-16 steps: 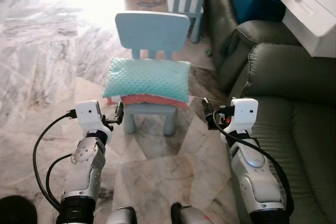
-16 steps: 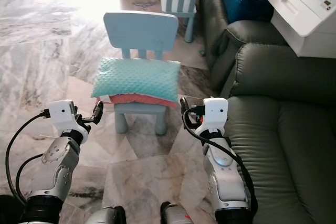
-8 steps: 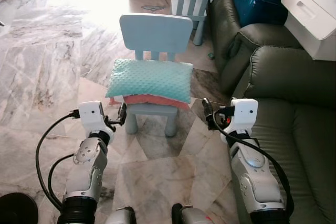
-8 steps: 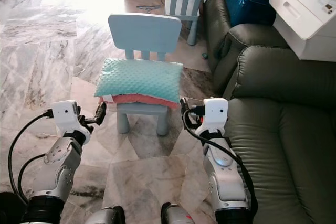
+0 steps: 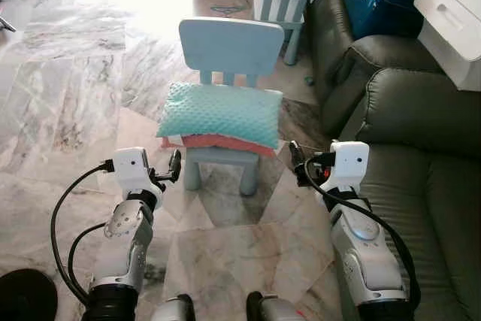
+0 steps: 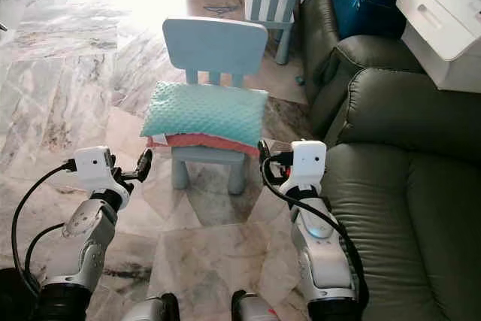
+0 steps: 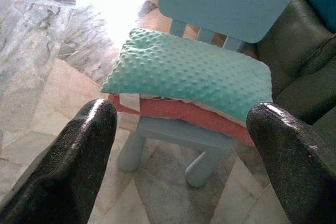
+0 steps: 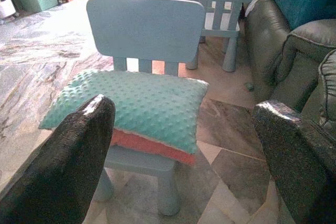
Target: Move the pillow to the sofa
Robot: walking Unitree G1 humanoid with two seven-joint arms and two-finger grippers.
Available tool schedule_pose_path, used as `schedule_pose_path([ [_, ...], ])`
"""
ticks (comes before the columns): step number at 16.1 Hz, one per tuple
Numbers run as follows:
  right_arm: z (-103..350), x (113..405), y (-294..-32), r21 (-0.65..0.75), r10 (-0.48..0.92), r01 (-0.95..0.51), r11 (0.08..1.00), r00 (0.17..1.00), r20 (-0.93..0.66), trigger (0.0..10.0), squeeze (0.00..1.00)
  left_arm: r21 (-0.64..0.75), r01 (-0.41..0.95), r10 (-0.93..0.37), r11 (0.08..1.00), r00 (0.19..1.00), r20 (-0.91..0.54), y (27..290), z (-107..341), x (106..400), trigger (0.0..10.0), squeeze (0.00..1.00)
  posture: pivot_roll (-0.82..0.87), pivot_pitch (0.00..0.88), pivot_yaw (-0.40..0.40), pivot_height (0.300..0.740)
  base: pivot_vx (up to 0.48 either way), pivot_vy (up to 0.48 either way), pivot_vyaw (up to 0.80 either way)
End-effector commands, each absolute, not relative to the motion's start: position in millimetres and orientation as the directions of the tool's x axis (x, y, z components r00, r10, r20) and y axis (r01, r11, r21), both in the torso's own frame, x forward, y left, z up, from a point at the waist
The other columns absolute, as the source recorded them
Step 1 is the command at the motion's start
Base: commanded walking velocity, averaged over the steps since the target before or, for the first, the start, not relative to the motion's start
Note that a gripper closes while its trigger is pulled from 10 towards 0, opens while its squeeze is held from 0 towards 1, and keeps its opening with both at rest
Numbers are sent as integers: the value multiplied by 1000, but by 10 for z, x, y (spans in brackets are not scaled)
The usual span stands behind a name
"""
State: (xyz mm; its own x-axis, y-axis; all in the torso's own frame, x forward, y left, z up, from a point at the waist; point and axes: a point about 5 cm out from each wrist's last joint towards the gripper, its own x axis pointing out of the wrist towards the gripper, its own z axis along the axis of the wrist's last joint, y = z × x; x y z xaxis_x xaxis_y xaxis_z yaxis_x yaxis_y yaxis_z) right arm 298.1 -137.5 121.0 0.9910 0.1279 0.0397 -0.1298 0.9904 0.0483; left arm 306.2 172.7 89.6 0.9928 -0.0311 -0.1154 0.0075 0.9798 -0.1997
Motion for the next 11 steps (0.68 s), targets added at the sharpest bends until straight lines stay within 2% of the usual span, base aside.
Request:
schedule_pose_path([
  [1, 1170, 2963, -1392, 46, 122, -123, 991, 992, 25, 10000, 0, -183, 26, -46, 983, 993, -105, 1715, 904, 3038, 10000, 0, -89, 186, -38, 740, 0, 0, 0],
  [11, 1144, 2965, -1388, 66, 107, -107, 992, 994, 2, 10000, 0, -168, 38, -53, 985, 995, -86, 1711, 913, 3021, 10000, 0, -92, 191, -38, 740, 0, 0, 0],
])
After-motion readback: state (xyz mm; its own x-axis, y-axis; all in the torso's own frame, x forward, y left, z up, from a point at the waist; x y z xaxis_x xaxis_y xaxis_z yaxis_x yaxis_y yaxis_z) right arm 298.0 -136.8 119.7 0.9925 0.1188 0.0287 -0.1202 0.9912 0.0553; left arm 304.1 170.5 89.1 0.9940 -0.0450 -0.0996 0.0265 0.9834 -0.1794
